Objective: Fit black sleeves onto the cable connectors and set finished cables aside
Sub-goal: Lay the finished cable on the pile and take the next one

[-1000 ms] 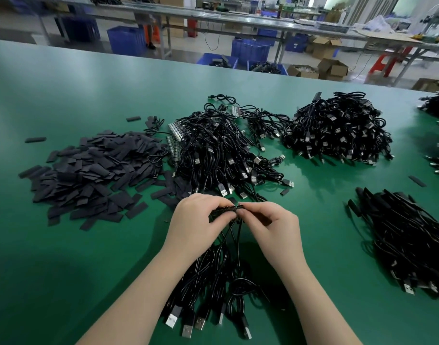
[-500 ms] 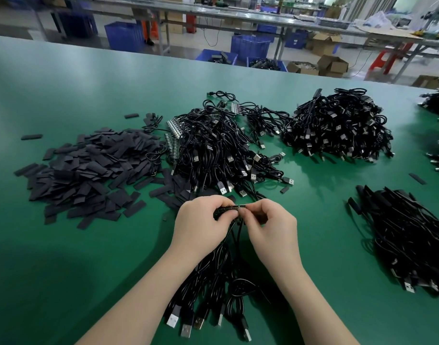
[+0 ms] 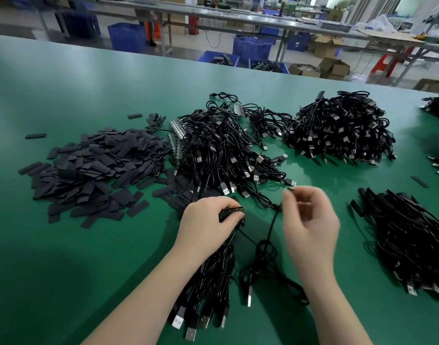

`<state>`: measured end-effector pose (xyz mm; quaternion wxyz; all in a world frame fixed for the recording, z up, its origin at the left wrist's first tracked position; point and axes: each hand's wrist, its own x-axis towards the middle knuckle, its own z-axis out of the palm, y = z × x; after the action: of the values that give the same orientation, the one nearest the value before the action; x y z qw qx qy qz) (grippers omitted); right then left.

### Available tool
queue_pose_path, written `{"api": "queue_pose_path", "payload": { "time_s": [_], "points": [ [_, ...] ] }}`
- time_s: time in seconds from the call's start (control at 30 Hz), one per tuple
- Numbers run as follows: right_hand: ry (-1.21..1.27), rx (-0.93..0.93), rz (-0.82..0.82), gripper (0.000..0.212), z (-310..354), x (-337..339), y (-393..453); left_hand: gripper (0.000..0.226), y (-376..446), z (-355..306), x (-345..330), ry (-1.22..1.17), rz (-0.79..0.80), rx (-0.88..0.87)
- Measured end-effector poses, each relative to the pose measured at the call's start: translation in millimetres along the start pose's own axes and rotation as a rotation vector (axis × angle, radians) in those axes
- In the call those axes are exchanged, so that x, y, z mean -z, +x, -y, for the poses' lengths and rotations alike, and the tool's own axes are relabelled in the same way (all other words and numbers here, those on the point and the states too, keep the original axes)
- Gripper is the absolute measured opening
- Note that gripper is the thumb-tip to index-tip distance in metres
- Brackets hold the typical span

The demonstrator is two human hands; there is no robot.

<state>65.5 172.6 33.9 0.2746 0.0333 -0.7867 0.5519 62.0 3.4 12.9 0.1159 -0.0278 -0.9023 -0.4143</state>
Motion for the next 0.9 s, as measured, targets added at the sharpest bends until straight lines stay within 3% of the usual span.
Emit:
{"api": "queue_pose_path", "payload": {
  "time_s": [0.1,0.27,0.37,0.5,0.57,0.67,0.9],
  "points": [
    [0.194,0.071,-0.124,0.018,15.4,11.5,5.2,0.009,0.3,-0.7,-1.1,-0.028,0.026,-0.041],
    [0.181,0.273,-0.240,0.019,41.0,24.4,13.4,0.017,-1.3,-6.0,-4.8,-0.023,0.077,-0.095],
    [0.143,0.257,-0.231,0.020,48.0,27.2,13.8,0.012,-2.1,-6.7,-5.2,0.032,0.036,-0.144],
    [0.041,0.066,-0.027,0.010,39.8,29.1,6.5,0.003,-3.0,-1.1,2.0,-0.161,-0.011,-0.049],
    [0.006,-0.011,0.055,0.005,31.4,25.7,-1.0,0.010,-4.2,-2.5,4.2,-0.287,-0.013,-0.027],
    [-0.049,-0.088,0.151,0.013,19.8,18.1,-7.8,0.014,-5.8,-8.3,2.8,-0.456,0.001,-0.021],
    [-0.208,-0.024,0.347,0.013,16.4,21.0,-0.8,0.005,-2.1,-7.9,7.4,-0.755,-0.058,0.057]
  ]
}}
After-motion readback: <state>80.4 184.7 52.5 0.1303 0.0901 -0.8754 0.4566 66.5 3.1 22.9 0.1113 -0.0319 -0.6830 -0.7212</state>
